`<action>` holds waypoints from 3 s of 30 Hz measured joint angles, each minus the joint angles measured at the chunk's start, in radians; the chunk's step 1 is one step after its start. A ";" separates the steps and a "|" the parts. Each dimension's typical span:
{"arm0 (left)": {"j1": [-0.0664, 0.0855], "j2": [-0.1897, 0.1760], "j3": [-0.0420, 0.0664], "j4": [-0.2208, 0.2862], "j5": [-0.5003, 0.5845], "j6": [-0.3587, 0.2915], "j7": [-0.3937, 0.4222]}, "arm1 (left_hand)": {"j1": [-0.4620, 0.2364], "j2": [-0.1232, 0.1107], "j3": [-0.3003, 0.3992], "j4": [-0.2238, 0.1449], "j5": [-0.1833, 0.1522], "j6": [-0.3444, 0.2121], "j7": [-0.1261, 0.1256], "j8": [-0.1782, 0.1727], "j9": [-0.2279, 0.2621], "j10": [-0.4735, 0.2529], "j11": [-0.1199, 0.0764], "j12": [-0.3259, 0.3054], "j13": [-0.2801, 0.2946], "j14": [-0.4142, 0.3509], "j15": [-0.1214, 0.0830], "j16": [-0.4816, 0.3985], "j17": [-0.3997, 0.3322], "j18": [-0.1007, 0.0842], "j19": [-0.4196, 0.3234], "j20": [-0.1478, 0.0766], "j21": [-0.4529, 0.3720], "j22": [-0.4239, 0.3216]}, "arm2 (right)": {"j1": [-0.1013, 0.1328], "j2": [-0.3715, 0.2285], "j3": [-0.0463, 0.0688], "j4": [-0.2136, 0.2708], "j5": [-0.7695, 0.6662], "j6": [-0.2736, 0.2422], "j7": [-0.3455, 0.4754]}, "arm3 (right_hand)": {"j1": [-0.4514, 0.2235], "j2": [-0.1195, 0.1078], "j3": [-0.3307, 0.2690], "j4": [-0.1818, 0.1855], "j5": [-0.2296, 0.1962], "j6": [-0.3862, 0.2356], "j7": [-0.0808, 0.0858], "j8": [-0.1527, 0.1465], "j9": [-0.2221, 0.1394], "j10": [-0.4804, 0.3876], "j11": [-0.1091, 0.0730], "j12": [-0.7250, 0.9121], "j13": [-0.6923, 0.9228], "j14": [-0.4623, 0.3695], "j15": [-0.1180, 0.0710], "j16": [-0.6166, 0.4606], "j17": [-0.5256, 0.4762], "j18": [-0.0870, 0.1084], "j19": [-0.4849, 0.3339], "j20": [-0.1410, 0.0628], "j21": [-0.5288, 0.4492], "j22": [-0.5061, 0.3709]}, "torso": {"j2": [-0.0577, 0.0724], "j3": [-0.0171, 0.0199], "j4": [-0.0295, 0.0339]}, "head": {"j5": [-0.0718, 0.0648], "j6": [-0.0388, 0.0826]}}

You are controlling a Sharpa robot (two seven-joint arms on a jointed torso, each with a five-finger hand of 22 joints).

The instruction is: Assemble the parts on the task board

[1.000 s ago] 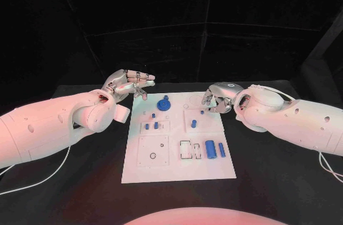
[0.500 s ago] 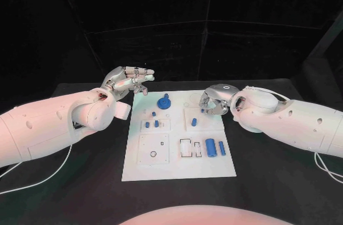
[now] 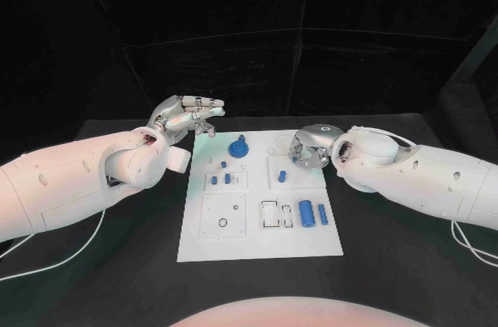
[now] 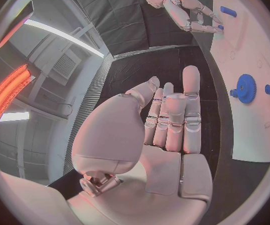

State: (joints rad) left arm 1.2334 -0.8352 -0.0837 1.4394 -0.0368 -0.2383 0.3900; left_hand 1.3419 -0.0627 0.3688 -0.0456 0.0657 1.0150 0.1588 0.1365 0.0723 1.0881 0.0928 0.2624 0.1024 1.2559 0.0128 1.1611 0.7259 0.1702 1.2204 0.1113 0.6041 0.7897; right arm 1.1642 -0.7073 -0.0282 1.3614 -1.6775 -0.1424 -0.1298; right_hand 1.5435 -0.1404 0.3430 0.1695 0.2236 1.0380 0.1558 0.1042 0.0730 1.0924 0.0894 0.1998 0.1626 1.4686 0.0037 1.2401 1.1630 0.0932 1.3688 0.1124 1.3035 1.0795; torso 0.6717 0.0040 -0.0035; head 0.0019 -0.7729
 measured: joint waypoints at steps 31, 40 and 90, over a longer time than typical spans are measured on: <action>0.000 -0.006 0.000 -0.001 0.003 0.001 0.000 | 0.000 0.000 0.000 0.000 0.000 0.000 0.000 0.000 0.000 0.000 0.000 0.000 0.001 -0.004 -0.004 -0.004 -0.005 0.000 -0.003 0.003 -0.004 -0.002 | -0.019 0.004 -0.001 0.012 -0.046 -0.065 -0.049 | -0.013 0.032 0.081 -0.067 -0.044 0.096 -0.025 0.018 0.013 0.110 -0.032 0.004 -0.030 -0.003 -0.022 0.005 -0.021 0.000 0.034 -0.026 0.044 0.072 | 0.000 0.0005 -0.0004 | -0.006 -0.012; 0.000 -0.008 0.000 -0.005 0.003 0.001 0.000 | 0.000 0.000 0.000 0.000 0.000 0.000 0.000 0.000 0.000 0.000 0.000 0.005 0.001 -0.004 -0.004 -0.004 -0.005 0.000 -0.003 0.003 -0.004 -0.002 | -0.020 -0.024 -0.001 0.044 -0.052 -0.120 -0.062 | -0.014 0.032 0.085 -0.072 -0.049 0.096 -0.025 0.018 0.013 0.114 -0.029 0.004 -0.030 -0.003 -0.022 0.005 -0.025 0.000 0.034 -0.026 0.044 0.073 | -0.001 0.0001 -0.0003 | -0.006 -0.012; 0.000 0.019 0.000 -0.030 0.004 0.002 0.000 | 0.000 0.000 0.000 0.000 0.000 0.000 0.000 0.000 -0.001 0.000 0.000 0.005 0.000 -0.007 0.000 -0.004 -0.012 -0.001 -0.003 0.003 -0.008 -0.004 | -0.053 0.098 -0.046 0.259 -0.002 -0.147 -0.056 | -0.023 0.030 0.094 -0.081 -0.053 0.102 -0.026 0.012 0.012 0.117 -0.032 -0.004 -0.034 -0.003 -0.022 0.005 -0.027 0.000 0.034 -0.026 0.048 0.072 | 0.000 -0.0015 0.0010 | 0.128 -0.053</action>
State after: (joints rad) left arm 1.2337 -0.8162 -0.0840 1.4092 -0.0324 -0.2367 0.3898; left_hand 1.3419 -0.0627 0.3687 -0.0455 0.0657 1.0148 0.1588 0.1364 0.0717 1.0881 0.0929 0.2672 0.1028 1.2489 0.0128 1.1571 0.7138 0.1695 1.2172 0.1145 0.5964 0.7858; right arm 1.1108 -0.6091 -0.0738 1.6203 -1.6799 -0.2892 -0.1858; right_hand 1.5206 -0.1103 0.4373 0.0886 0.1710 1.1405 0.1302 0.1161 0.0853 1.2095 0.0573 0.1954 0.1288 1.4651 -0.0182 1.2451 1.1363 0.0932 1.4030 0.0860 1.3511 1.1511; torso 0.6716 0.0025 -0.0026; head 0.1295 -0.8259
